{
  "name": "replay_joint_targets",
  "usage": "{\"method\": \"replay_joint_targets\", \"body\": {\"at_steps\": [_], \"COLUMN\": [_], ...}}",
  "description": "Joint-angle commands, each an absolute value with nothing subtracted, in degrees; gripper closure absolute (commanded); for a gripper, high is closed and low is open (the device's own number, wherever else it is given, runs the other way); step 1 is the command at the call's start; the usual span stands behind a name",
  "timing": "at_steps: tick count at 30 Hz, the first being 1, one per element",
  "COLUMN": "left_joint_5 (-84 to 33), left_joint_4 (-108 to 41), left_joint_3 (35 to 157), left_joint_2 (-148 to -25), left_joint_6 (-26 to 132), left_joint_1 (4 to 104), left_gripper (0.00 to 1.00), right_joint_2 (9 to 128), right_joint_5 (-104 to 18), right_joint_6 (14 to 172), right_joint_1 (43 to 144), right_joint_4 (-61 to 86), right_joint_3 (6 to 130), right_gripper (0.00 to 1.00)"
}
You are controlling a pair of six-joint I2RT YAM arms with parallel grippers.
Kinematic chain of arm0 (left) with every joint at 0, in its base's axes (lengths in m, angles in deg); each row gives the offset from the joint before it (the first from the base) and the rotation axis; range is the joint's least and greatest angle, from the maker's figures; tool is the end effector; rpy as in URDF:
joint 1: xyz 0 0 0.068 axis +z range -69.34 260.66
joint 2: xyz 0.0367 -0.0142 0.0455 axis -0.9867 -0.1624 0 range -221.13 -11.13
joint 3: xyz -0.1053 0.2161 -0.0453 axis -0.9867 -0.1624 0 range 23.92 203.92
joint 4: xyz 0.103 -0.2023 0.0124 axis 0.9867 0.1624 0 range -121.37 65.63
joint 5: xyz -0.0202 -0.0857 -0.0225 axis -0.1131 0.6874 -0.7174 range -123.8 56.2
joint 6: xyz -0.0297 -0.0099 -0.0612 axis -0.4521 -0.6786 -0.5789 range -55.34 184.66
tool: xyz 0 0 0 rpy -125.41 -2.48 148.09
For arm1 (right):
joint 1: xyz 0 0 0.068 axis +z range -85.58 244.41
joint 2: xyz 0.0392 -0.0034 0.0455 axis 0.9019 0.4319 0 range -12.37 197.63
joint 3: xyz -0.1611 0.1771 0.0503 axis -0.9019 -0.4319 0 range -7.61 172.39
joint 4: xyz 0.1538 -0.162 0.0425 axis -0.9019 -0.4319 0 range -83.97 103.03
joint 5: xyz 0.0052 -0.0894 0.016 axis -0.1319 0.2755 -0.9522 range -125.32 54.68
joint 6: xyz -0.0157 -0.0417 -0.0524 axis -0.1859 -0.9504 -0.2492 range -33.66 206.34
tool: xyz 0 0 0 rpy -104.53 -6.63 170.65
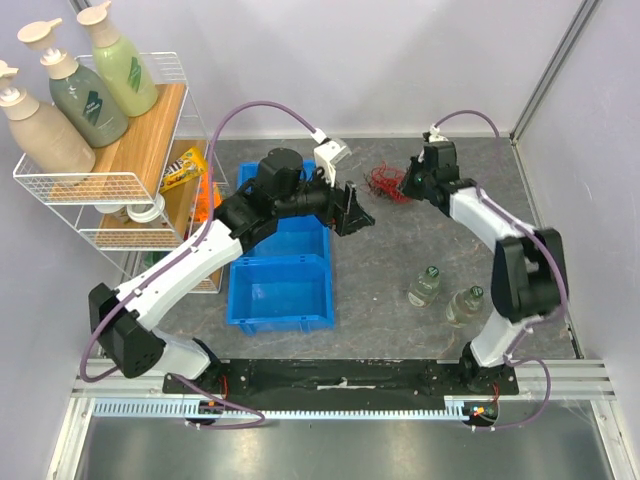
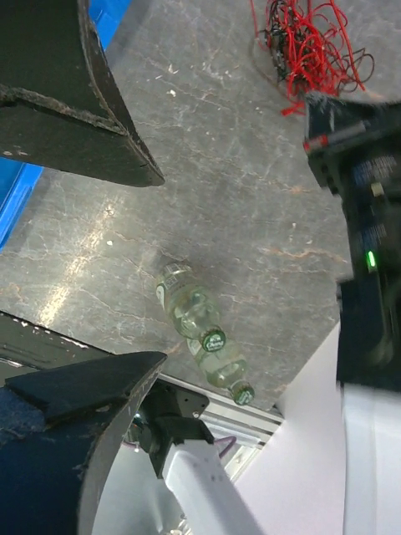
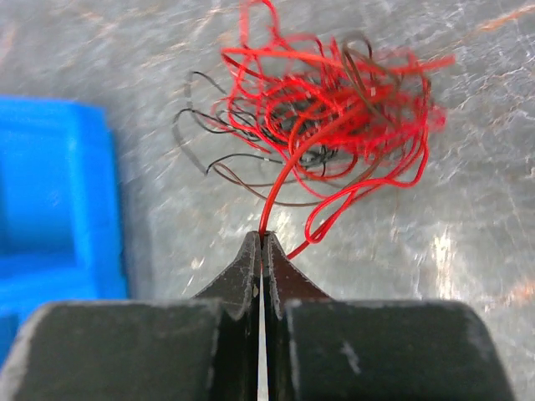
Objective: Untangle the cables
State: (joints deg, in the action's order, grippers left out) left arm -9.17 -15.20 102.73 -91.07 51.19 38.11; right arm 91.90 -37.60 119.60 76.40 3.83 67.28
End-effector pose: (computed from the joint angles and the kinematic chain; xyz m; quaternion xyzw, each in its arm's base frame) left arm 0.2107 -0.2248 0.3635 0.3199 0.7300 -0.4236 0.4306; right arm 0.3812 0.0831 0.2104 0.1578 0.8869 0.1834 0.3935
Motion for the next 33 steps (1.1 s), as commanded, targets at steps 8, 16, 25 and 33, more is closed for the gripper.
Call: {"method": "replay_joint_targets", "body": {"at_steps": [8,16,25,33], "left_joint_5": [-6.73,-8.39,-13.41,-14.99], "left_joint_4": [-21.58,-45.94,-46.49,-43.94], "left_joint_3": [102.25,94.32,98.62,103.55], "left_joint_2": [-102.97,-108.77,-112.46,-115.9], "left_joint_6": [43.5,36.8,40.84,41.98], "left_joint_1": [36.98,36.8,35.66,35.57], "left_gripper": [0.29,0.35,0.34,0.87], "right_joint_2": [72.9,66.3,58.83,53.21], "right_joint_5": [-59.38,-66.08,-67.49,-66.18], "right_joint_6": [113.31,124.12,129.75,131.17], "right_joint_1": [75.84,75.75,75.58,75.31], "right_joint_4": [6.87,8.19,8.37,7.32], "right_joint_3": [52.51,50.75,46.45,45.48], "right_gripper": [1.0,1.0,1.0,0.99]}}
